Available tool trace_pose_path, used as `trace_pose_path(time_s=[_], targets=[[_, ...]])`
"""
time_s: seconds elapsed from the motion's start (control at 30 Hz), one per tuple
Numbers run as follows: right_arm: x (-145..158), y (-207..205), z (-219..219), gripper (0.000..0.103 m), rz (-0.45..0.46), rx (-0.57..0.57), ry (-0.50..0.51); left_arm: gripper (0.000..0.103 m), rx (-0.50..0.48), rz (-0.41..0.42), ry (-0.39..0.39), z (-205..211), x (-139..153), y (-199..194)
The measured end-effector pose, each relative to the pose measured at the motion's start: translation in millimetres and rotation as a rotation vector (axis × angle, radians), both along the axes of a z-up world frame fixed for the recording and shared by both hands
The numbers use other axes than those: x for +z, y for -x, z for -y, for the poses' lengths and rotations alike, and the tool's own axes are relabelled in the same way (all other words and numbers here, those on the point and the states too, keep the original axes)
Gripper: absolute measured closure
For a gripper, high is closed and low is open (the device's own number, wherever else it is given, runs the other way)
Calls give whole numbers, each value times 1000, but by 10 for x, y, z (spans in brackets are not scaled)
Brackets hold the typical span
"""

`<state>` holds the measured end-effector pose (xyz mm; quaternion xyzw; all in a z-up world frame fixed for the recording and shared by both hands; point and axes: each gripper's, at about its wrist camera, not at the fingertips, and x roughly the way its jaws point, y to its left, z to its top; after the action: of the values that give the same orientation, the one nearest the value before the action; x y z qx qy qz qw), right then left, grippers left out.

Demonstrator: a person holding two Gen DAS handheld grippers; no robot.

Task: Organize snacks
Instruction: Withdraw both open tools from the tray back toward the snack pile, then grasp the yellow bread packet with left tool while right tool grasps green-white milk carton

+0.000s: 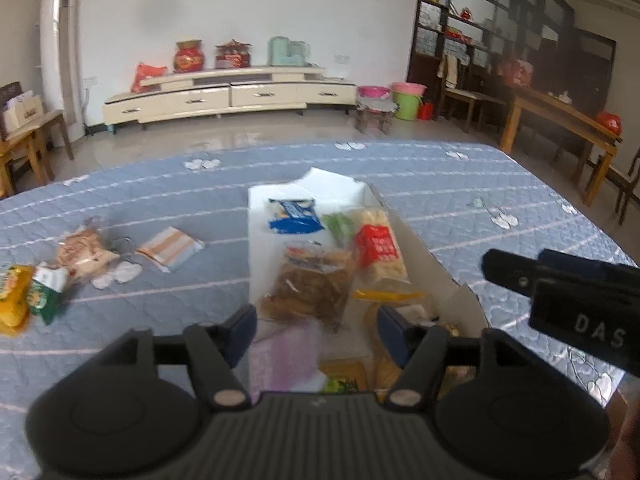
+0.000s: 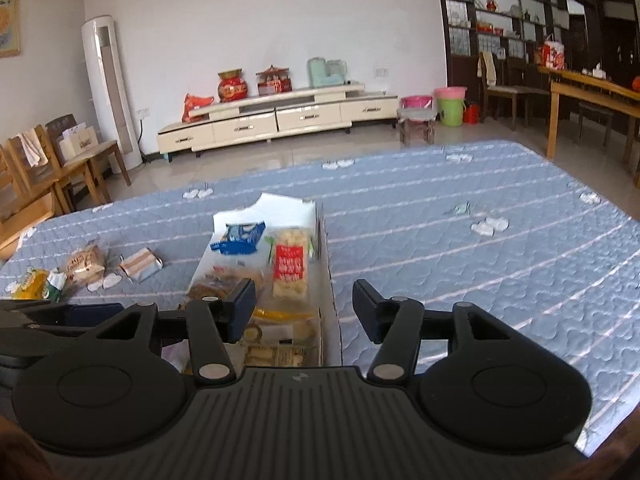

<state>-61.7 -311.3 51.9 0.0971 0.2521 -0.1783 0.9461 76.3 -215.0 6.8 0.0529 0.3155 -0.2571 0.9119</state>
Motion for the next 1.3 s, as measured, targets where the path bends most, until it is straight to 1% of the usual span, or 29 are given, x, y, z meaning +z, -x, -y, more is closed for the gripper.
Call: trace_pose_path(time_s=[0.03,0.2,0.3,0.33,0.53,0.8,0.97,1.13,1.23,1.3], targets=[[36,14,-30,30,5,-3,13,30,10,8,1,-36,28,16],[139,29,-196,21,15,21,29,29,56,44,-11,-253,146,91],[155,13,-296,17,15,42,34,27,87,60,-16,-413,185,130],[157,8,-331,14,14,50,35,27,97,61,-17,-471,191,135],[176,-82,-586,13,11,113,42,27,164,70,-14,-832,214,143],[150,-309,-928,13,-6,201,49,27,254,76,-8,-1281,193,73],[73,-505,-1103,13,-29,249,40,27,351,47,-3,-1621,89,-123],[-18,-768,-1243,13,-58,292,41,27,436,38,-25,-1936,-21,-375],[-82,-921,-1307,13,-74,312,37,22,481,56,-60,-2114,-94,-577],[-116,-1025,-1350,13,-81,324,34,15,515,53,-66,-2238,-154,-745]])
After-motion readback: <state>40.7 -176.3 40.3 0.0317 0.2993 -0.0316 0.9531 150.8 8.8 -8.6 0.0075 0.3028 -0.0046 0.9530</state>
